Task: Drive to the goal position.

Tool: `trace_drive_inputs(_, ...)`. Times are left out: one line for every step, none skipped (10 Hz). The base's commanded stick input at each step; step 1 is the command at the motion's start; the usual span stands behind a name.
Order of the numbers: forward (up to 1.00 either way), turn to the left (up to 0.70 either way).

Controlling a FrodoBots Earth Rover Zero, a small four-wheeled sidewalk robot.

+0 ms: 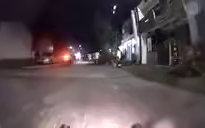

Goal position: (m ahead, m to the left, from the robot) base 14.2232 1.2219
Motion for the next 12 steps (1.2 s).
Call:
trace_drive_inputs(1.00,0.00)
trace_drive_inputs(1.00,0.00)
trace_drive_inputs(1.00,0.00)
trace_drive_inputs(1.00,0.00)
trace_drive_inputs(1.00,0.00)
trace_drive_inputs(1.00,0.00)
trace_drive_inputs(1.00,0.00)
trace_drive_inputs(1.00,0.00)
trace_drive_inputs(1.00,0.00)
trace_drive_inputs(1.00,0.00)
trace_drive_inputs(1.00,0.00)
trace_drive_inputs(1.00,0.00)
